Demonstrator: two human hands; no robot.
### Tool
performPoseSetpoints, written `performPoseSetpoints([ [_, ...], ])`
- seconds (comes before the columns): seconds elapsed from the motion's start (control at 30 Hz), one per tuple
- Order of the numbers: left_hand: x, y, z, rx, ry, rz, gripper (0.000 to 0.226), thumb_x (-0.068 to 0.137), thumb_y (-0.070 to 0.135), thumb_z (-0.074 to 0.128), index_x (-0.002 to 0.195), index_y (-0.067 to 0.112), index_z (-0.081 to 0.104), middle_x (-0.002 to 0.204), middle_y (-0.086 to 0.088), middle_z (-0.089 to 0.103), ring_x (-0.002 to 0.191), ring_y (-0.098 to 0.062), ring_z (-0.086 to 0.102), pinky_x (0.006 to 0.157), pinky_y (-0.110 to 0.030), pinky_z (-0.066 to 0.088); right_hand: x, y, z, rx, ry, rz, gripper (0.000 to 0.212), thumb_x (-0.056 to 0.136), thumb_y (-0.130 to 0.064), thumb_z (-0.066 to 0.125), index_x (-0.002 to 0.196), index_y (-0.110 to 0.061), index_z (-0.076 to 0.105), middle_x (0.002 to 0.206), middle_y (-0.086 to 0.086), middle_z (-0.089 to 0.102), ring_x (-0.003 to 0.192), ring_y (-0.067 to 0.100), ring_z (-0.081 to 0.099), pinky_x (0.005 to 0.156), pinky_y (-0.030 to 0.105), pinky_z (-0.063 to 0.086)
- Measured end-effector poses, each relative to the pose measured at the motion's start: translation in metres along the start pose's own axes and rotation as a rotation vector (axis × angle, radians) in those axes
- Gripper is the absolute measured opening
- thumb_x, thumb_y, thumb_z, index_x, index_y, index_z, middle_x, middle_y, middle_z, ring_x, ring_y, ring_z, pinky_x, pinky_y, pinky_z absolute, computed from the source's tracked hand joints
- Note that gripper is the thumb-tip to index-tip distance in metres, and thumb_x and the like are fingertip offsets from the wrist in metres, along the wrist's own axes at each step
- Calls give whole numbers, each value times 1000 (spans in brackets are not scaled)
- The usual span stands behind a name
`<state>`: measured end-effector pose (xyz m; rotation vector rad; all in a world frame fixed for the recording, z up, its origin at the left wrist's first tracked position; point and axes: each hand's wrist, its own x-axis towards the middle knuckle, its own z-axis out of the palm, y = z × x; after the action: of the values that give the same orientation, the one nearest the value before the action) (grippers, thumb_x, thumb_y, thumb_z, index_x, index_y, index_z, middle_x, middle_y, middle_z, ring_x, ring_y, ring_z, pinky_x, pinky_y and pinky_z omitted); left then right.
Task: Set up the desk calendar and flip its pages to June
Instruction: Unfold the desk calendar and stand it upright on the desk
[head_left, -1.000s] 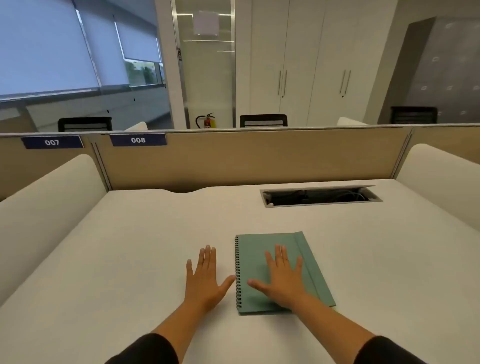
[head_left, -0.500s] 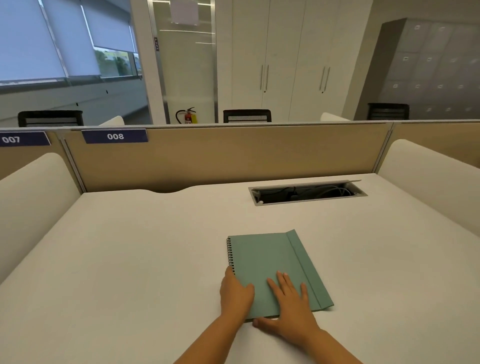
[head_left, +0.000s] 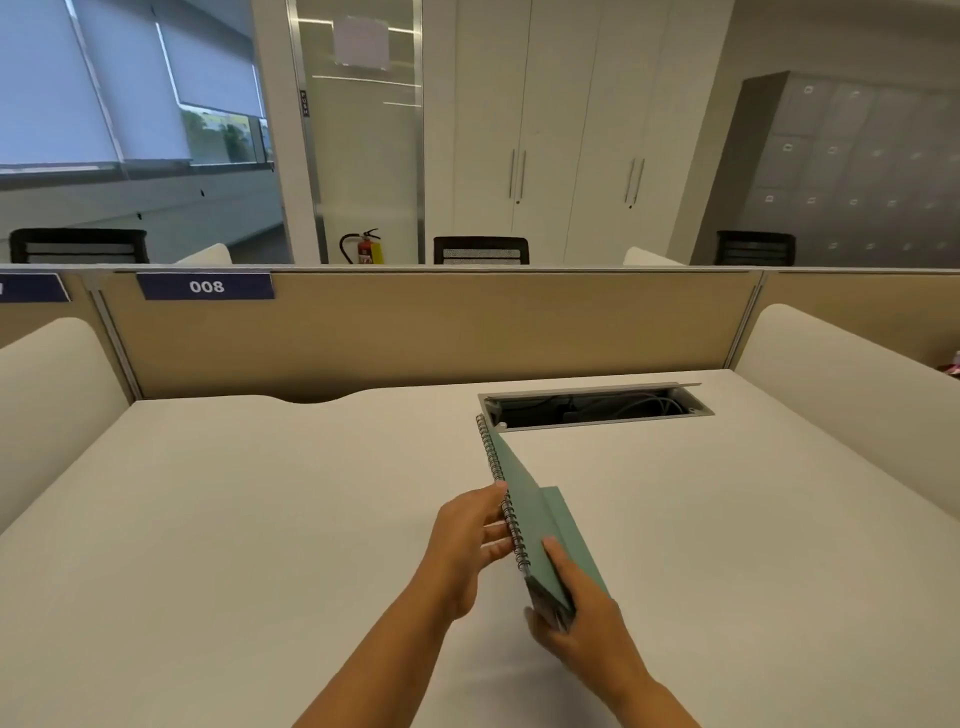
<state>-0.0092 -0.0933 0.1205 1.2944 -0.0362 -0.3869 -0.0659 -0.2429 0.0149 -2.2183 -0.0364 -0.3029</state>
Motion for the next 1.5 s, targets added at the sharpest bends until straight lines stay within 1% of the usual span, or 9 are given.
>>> performPoseSetpoints([
  [0.17, -3, 2, 25, -114, -98, 3, 31, 91, 32, 50, 115, 15, 58, 115, -8, 66, 107, -23, 64, 81, -34, 57, 19, 0, -8, 118, 227, 27, 47, 89, -7, 53, 132, -22, 44, 128, -1, 54, 112, 19, 56, 97, 29, 47],
  [0.23, -2, 0, 29, -56, -111, 30, 28, 91, 35, 48, 114, 22, 57, 120, -3, 63, 109, -18, 62, 86, -33, 54, 27, -6, -18, 201, 343, 28, 34, 90, -9, 52, 122, -18, 56, 115, 4, 66, 97, 10, 63, 86, 16, 50],
  [0.33, 6, -5, 23, 192, 47, 139, 25, 91, 33, 50, 116, 28, 52, 129, -2, 57, 111, -13, 55, 90, -28, 42, 36, -16, -38, 337, 476, -7, 27, 89, -9, 53, 96, -34, 61, 88, -7, 69, 76, 2, 62, 65, 9, 48],
  [0.4, 13, -6, 11, 293, 184, 174, 38, 91, 28, 52, 128, 25, 45, 137, -3, 49, 113, -13, 49, 91, -29, 40, 43, -21, -51, 441, 485, 16, 24, 90, -14, 54, 92, -37, 59, 86, -12, 66, 77, 6, 63, 60, 13, 50],
  [0.57, 25, -5, -26, 501, 445, 175, 64, 89, 33, 55, 143, 20, 24, 152, -7, 29, 137, -27, 32, 107, -45, 34, 60, -34, -69, 533, 416, 111, 9, 91, -20, 51, 89, -26, 57, 88, 2, 67, 74, 18, 66, 51, 19, 51],
  [0.73, 23, -7, -36, 552, 475, 180, 39, 91, 27, 53, 128, 18, 45, 130, -7, 55, 103, -17, 52, 88, -35, 48, 64, -31, -69, 615, 385, 257, 11, 91, -22, 52, 93, -13, 58, 86, 5, 67, 71, 23, 66, 52, 26, 49],
  [0.93, 15, -7, -39, 709, 567, 201, 26, 91, 16, 51, 115, 13, 60, 118, -10, 63, 93, -19, 56, 82, -33, 51, 73, -21, -76, 753, 413, 405, 10, 90, -20, 54, 94, -12, 58, 86, 8, 66, 71, 28, 67, 58, 34, 53],
  [1.27, 12, 9, -37, 882, 638, 87, 24, 88, 19, 57, 111, 10, 53, 117, -13, 60, 91, -20, 55, 81, -32, 51, 75, -21, -72, 771, 406, 435, 10, 90, -21, 53, 91, -12, 58, 84, 8, 67, 69, 28, 67, 57, 34, 53],
  [1.5, 7, 29, -31, 974, 646, 99, 20, 86, 27, 60, 93, 16, 46, 104, -9, 61, 78, -15, 51, 54, -15, 38, 79, -22, -73, 696, 457, 456, 18, 90, -25, 54, 95, -9, 56, 87, 10, 66, 71, 27, 67, 56, 32, 52],
])
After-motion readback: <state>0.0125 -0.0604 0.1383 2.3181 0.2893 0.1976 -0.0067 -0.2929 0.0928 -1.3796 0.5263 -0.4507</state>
